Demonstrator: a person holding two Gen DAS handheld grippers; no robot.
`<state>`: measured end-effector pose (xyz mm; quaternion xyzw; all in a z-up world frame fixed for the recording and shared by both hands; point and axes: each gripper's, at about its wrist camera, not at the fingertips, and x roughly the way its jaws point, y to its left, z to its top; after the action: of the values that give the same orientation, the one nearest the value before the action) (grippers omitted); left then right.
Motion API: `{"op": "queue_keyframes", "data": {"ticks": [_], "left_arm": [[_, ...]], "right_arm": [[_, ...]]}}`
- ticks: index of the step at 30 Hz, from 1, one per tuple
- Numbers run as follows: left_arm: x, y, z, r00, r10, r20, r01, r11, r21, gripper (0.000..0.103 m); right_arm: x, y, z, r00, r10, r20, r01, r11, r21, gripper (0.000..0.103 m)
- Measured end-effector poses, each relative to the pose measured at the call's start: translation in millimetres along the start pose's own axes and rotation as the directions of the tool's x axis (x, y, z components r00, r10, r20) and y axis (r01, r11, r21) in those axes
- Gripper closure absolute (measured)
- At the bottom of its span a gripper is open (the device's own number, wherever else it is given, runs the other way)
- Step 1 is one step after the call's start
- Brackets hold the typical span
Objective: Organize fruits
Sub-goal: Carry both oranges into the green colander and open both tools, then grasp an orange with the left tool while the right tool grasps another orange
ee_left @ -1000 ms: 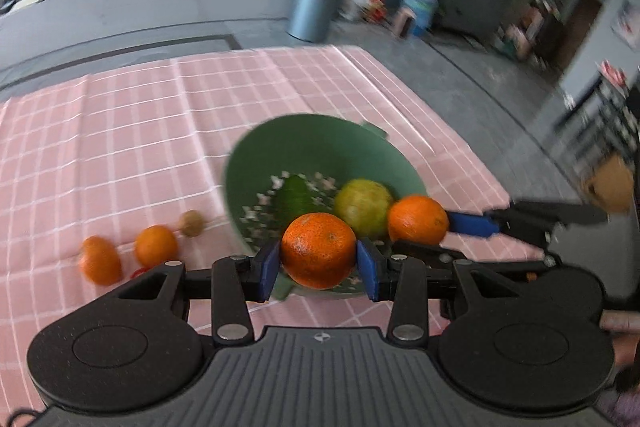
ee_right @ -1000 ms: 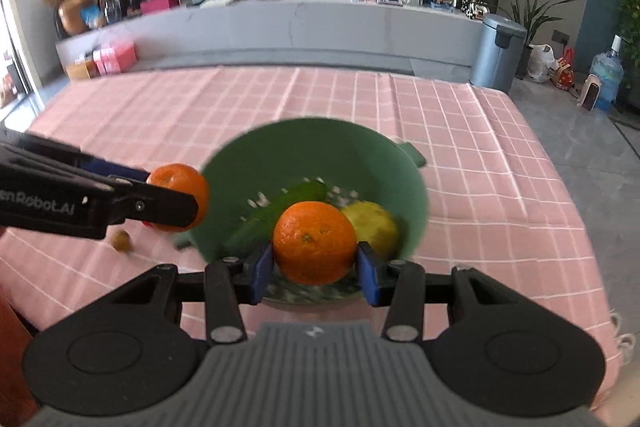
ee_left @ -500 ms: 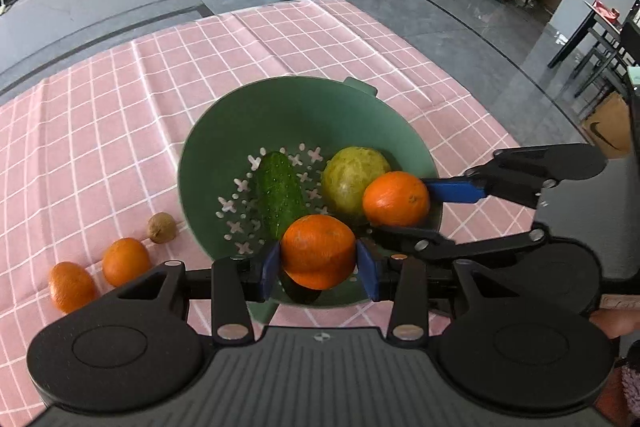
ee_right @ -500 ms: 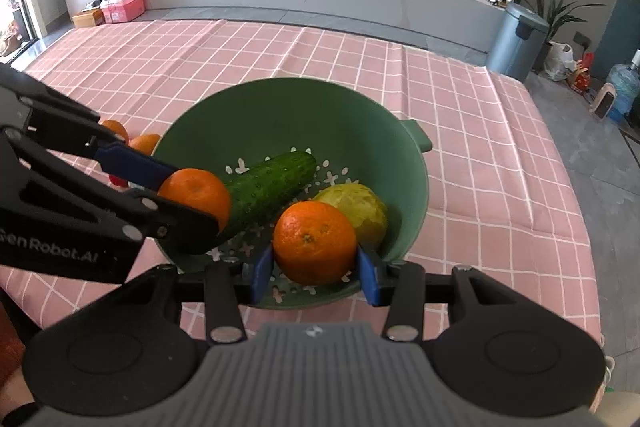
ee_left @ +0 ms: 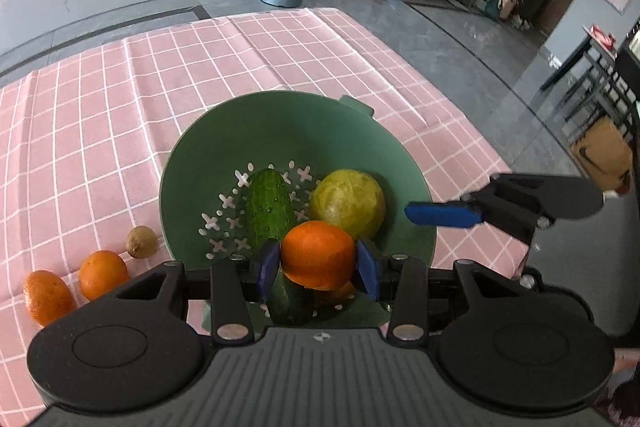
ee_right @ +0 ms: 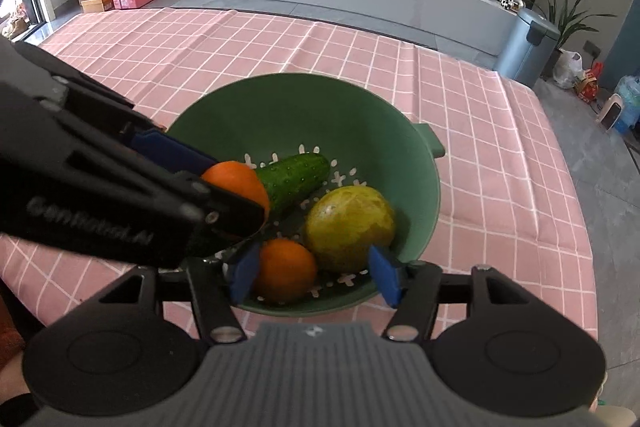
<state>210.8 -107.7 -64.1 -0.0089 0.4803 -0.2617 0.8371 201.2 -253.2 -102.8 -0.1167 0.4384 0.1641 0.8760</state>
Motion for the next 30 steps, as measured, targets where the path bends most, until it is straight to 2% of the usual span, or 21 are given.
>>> {"op": "queue_keyframes", "data": {"ticks": [3,7,9,11,20,26,30], "left_arm": [[-0.2,-0.2,1.6,1.000,0.002,-0.005,-0.002,1.000,-0.005,0.054],[-6.2,-3.9,0.7,1.000,0.007,0.009,-0.007,1.000,0.005,0.046],[-12.1,-5.3,0.3,1.000,0.002,0.027,-0.003,1.000,0.005,0.043],[-19.8,-6.6,-0.1,0.999,0.005,0.049,-0.005,1.000,0.005,0.041],[-56.2,-8.8,-8.2,0.989,0.083,0.121,-0.087,0.996,0.022,0.040],[-77.9,-1.1,-20.6,0.974,0.153,0.165,-0.159,0.987,0.020,0.040],[-91.8,6.5,-27.3,0.966,0.171,0.193,-0.179,0.984,0.022,0.040]], "right_arm": [[-0.3,-0.7,0.9,1.000,-0.008,0.000,0.008,1.000,0.006,0.043],[-3.2,-2.6,1.6,1.000,-0.026,0.009,0.026,0.999,0.019,0.040],[-5.5,-2.9,1.4,0.999,-0.030,0.016,0.030,0.999,0.025,0.036],[-8.7,-1.7,1.1,0.999,-0.048,0.025,0.047,0.999,0.027,0.027],[-28.4,5.8,-3.4,0.989,-0.117,0.087,0.112,0.992,0.052,0.025],[-44.6,18.4,-7.1,0.982,-0.097,0.165,0.077,0.989,0.124,0.022],[-48.2,34.2,-8.5,0.975,-0.084,0.206,0.049,0.984,0.171,0.021]]}}
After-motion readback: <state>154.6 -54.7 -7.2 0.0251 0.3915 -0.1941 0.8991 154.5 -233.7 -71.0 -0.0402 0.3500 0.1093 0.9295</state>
